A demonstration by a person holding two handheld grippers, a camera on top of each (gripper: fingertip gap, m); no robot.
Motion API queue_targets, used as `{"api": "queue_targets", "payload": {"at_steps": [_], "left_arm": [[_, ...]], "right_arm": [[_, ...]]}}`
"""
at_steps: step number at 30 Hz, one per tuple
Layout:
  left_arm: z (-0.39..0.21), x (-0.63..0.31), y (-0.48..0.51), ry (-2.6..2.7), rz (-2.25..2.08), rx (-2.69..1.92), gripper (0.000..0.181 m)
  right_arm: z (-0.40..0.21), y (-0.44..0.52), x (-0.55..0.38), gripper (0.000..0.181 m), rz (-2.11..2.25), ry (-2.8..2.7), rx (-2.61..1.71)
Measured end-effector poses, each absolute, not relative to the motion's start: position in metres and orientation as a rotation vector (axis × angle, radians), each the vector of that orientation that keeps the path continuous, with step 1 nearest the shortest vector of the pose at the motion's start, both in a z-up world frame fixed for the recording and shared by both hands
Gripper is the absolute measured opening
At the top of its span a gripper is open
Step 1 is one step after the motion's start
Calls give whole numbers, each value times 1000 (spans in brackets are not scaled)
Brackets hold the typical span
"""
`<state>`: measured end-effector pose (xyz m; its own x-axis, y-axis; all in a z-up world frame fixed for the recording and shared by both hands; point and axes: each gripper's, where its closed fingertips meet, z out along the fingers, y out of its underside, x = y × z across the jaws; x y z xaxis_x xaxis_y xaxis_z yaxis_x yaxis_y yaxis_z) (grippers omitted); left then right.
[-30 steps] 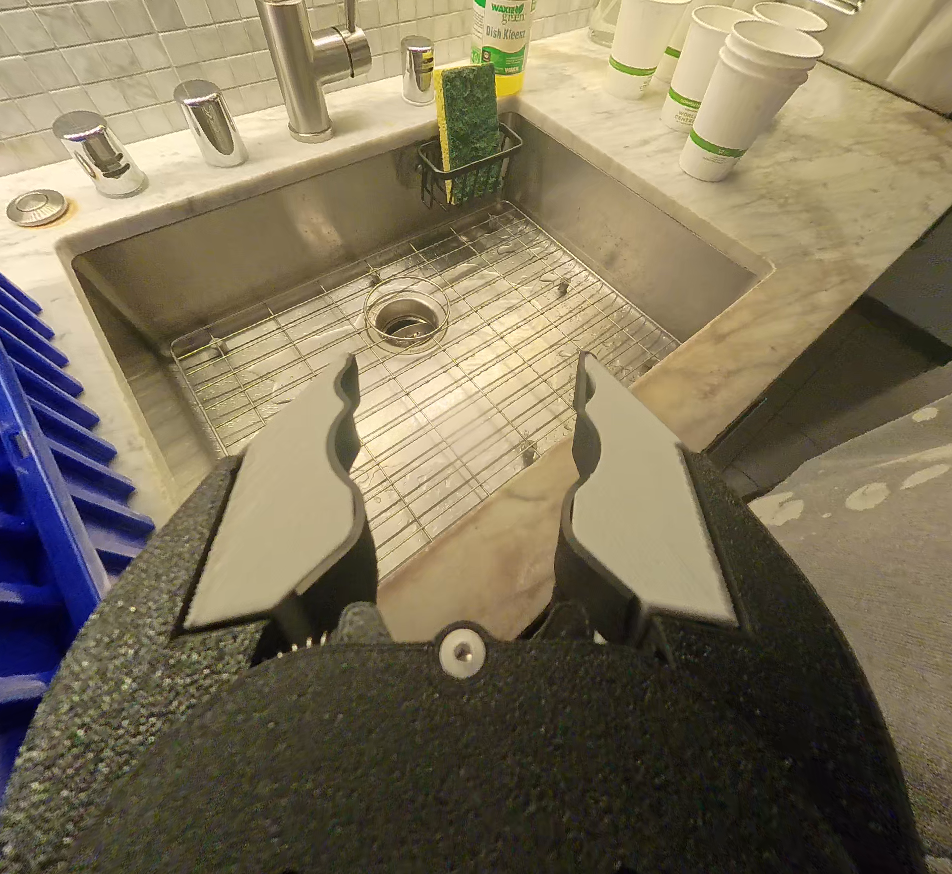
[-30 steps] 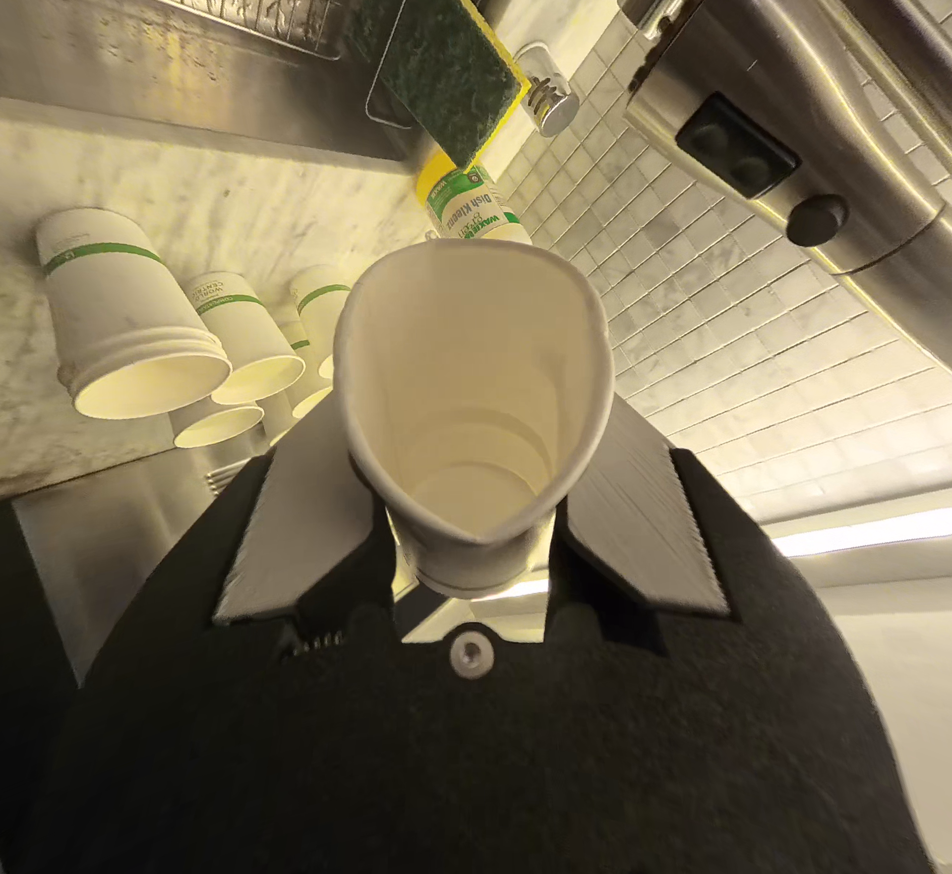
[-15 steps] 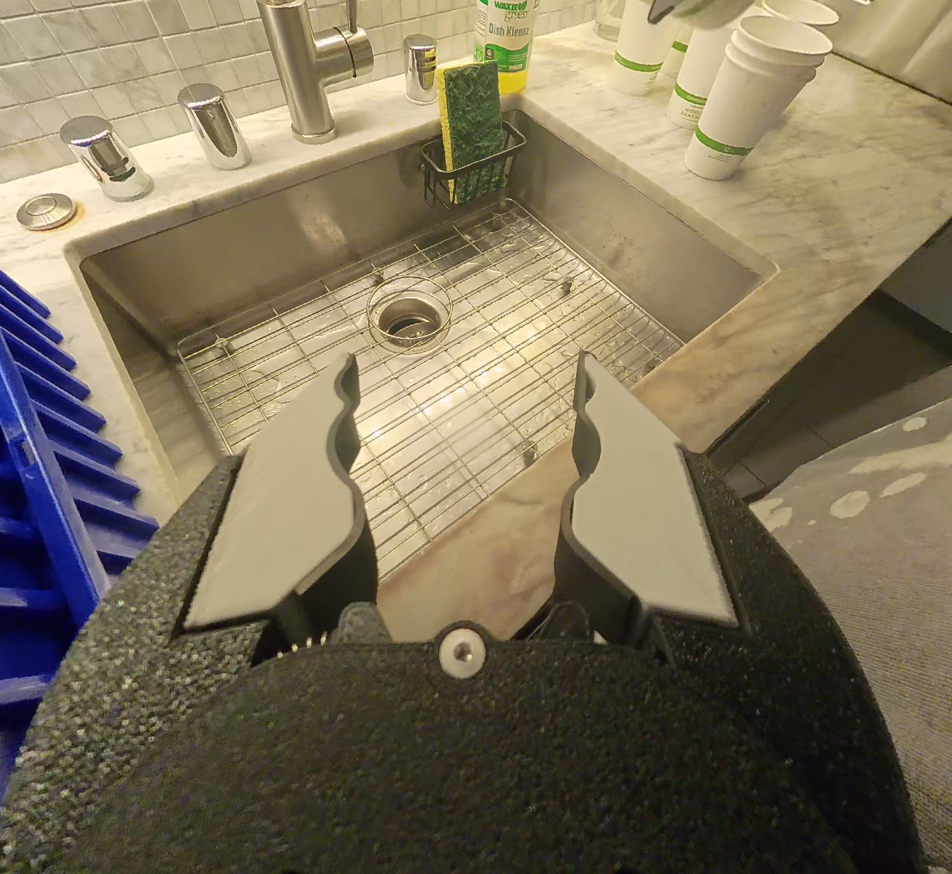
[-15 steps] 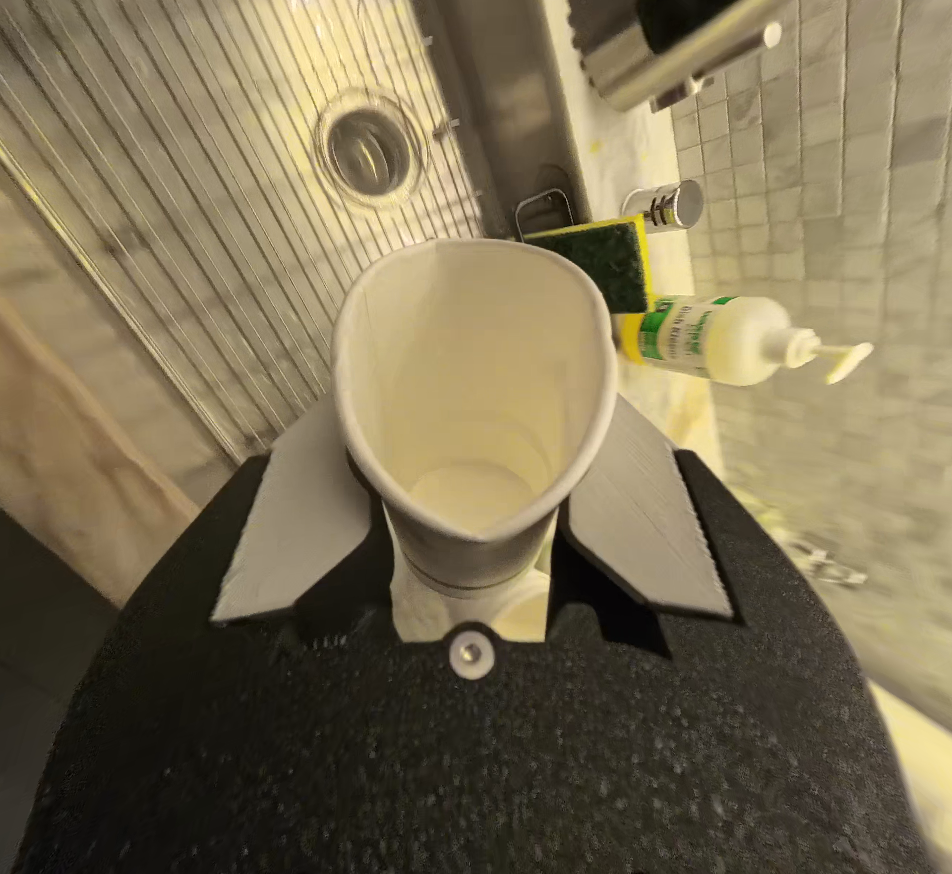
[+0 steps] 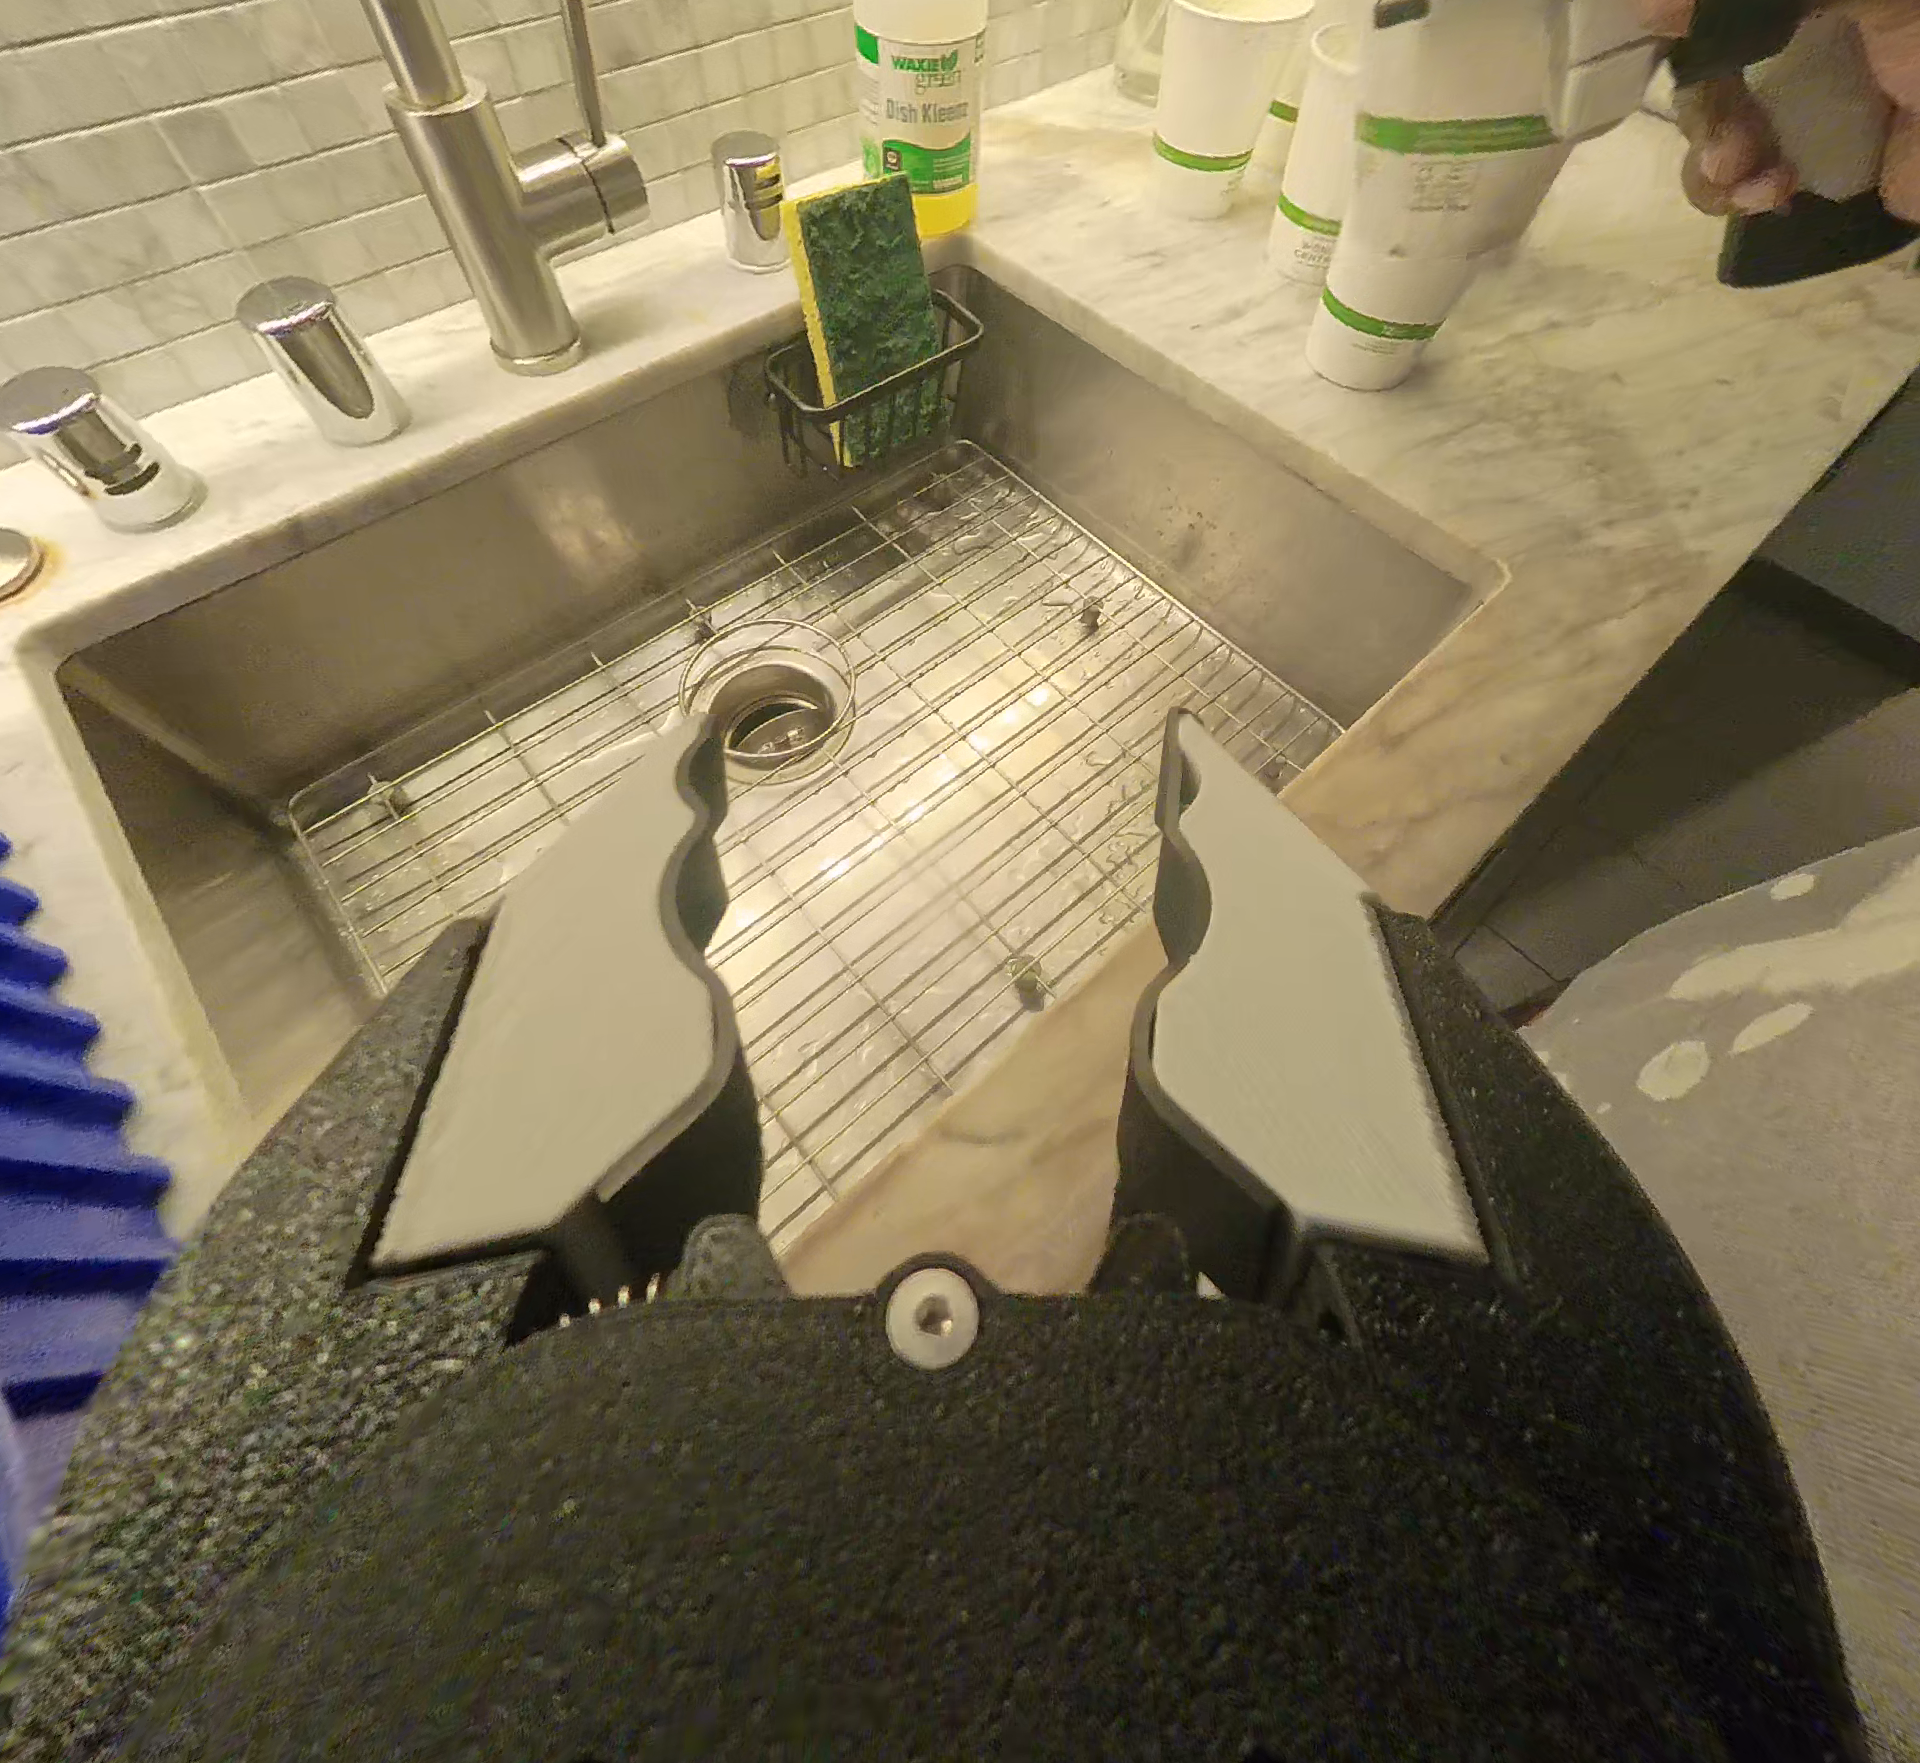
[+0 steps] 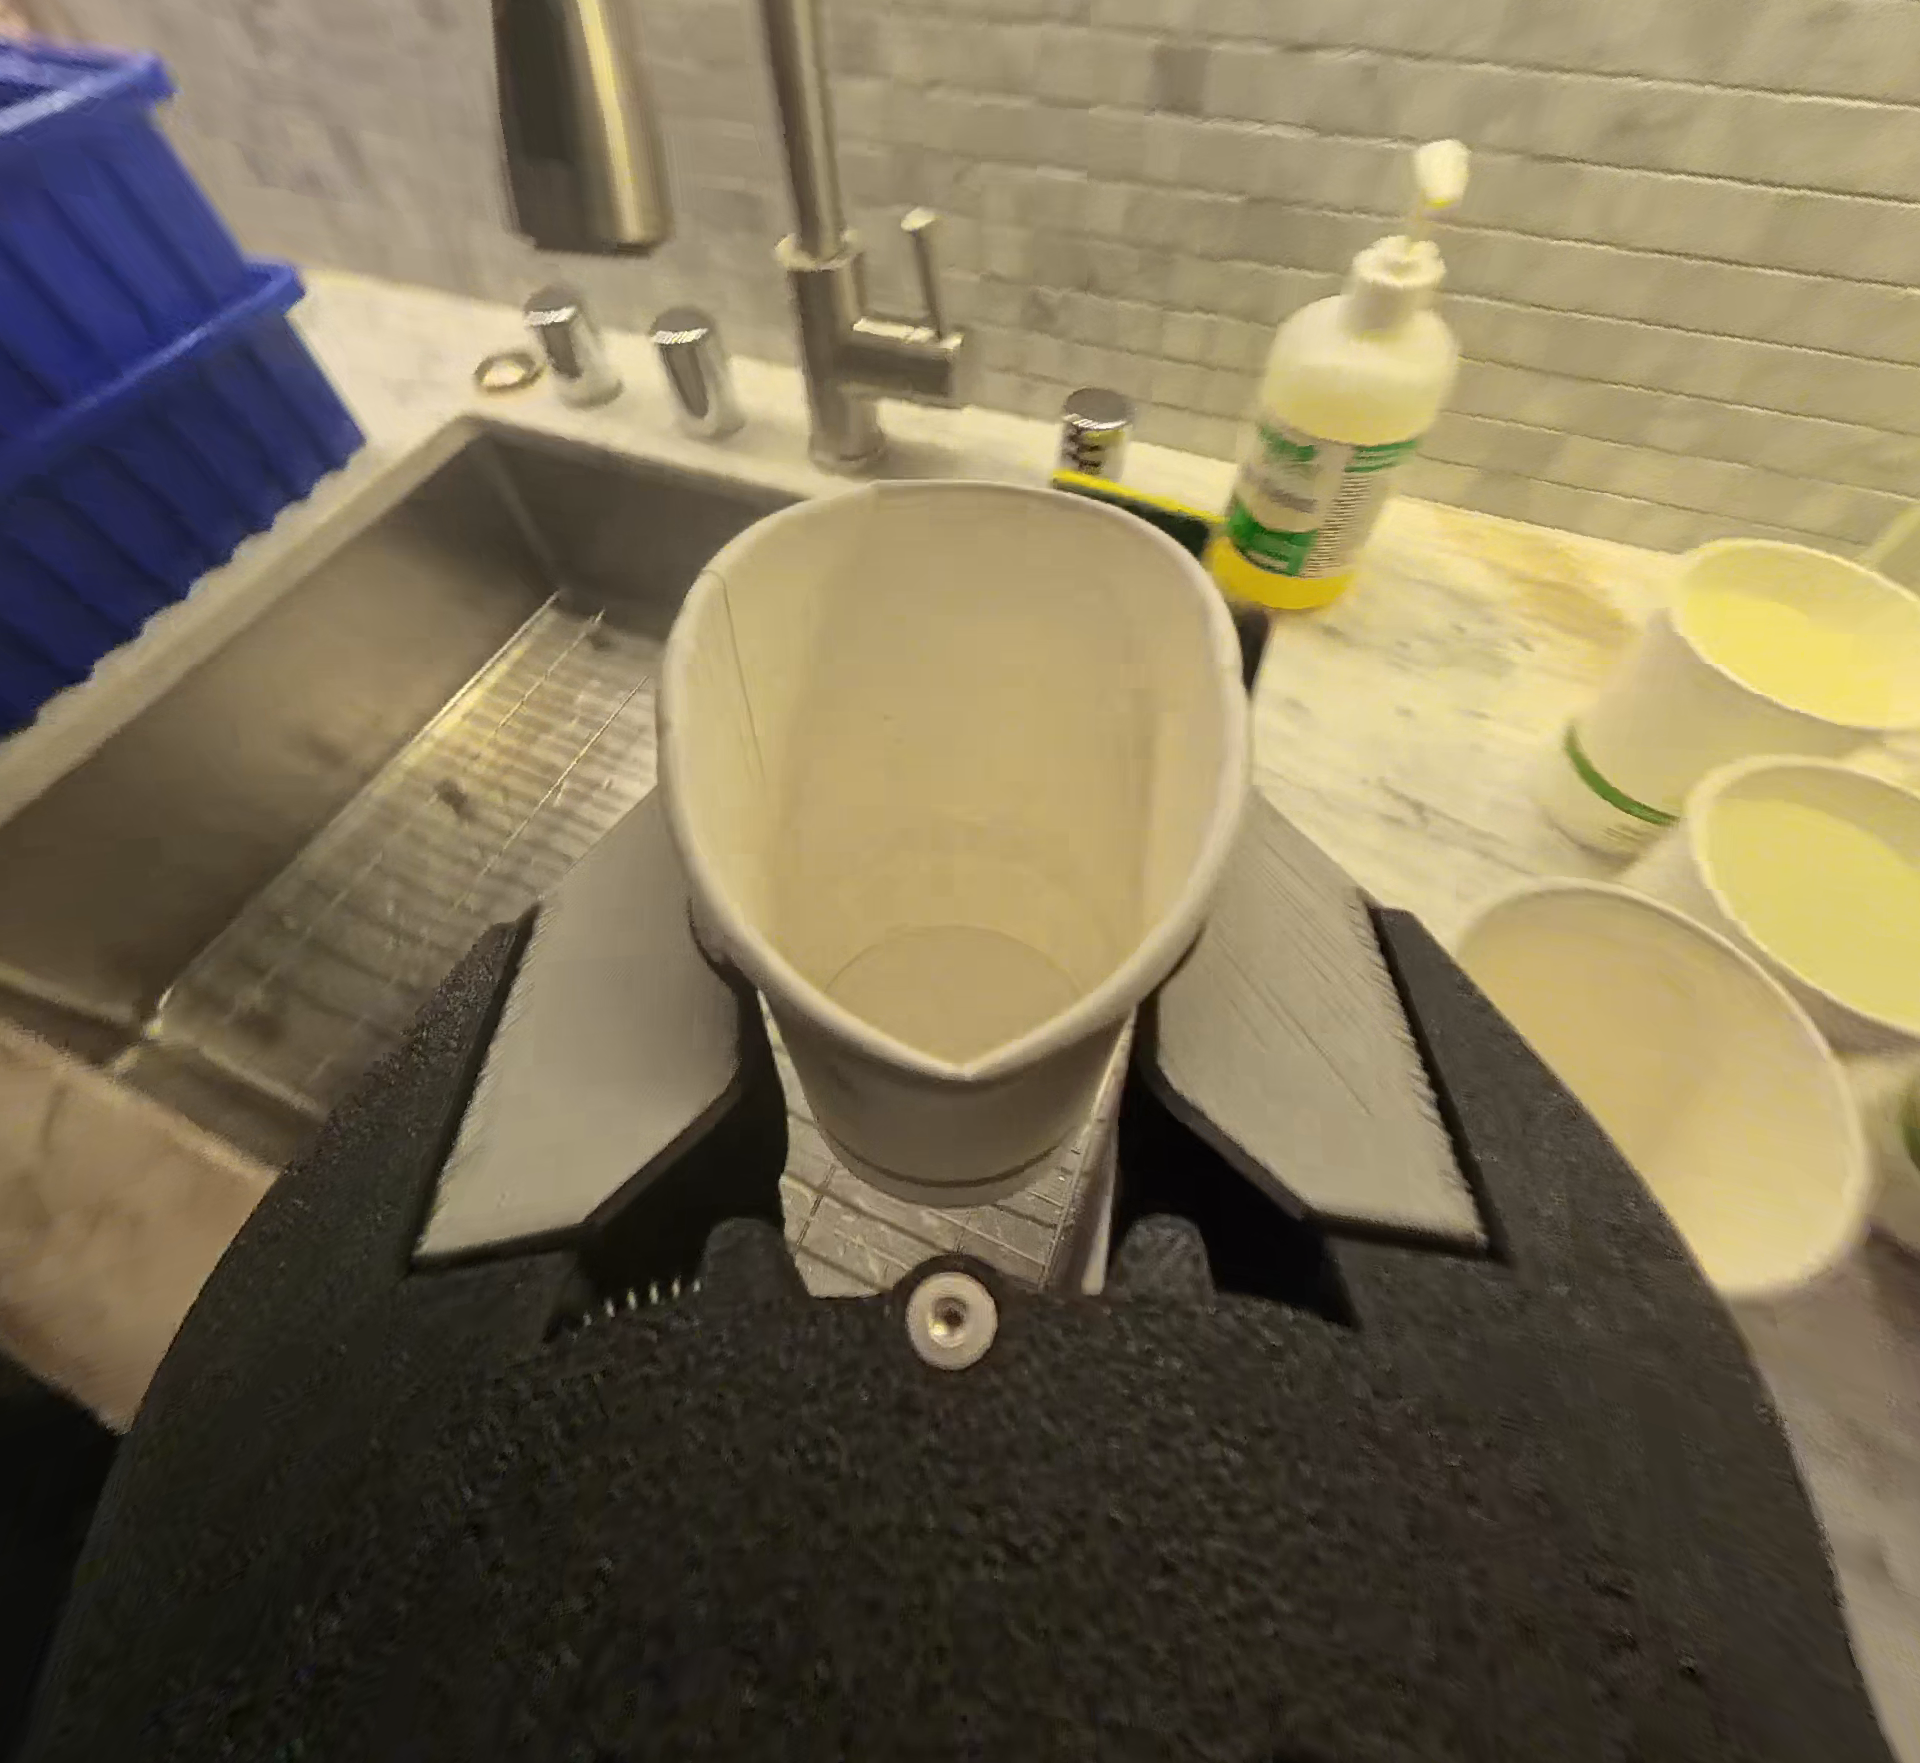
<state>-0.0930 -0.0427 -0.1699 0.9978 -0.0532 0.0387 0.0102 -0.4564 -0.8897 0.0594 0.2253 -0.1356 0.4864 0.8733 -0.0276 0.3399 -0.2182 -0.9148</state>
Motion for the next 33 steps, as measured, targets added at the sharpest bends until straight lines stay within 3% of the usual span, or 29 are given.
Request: {"api": "queue_targets", "payload": {"at_steps": [9, 16, 21, 24, 29, 33], "left_arm": [[-169, -62, -15, 65, -83, -2054, 83], [-165, -44, 1, 58, -67, -2056, 83], [-164, -38, 6, 46, -50, -2064, 83], [-165, -36, 8, 42, -44, -2072, 83], [-165, -31, 14, 51, -37, -2081, 83], [-164, -28, 22, 64, -31, -2081, 83]], "right_arm": [[-84, 312, 169, 77, 564, -602, -1568], [-118, 356, 167, 79, 535, -585, -1575], [-150, 360, 161, 100, 541, -628, -1642], [-155, 356, 156, 123, 537, -678, -1653], [-151, 351, 153, 135, 551, -738, -1633], [-138, 354, 167, 131, 584, -680, -1608]]}}
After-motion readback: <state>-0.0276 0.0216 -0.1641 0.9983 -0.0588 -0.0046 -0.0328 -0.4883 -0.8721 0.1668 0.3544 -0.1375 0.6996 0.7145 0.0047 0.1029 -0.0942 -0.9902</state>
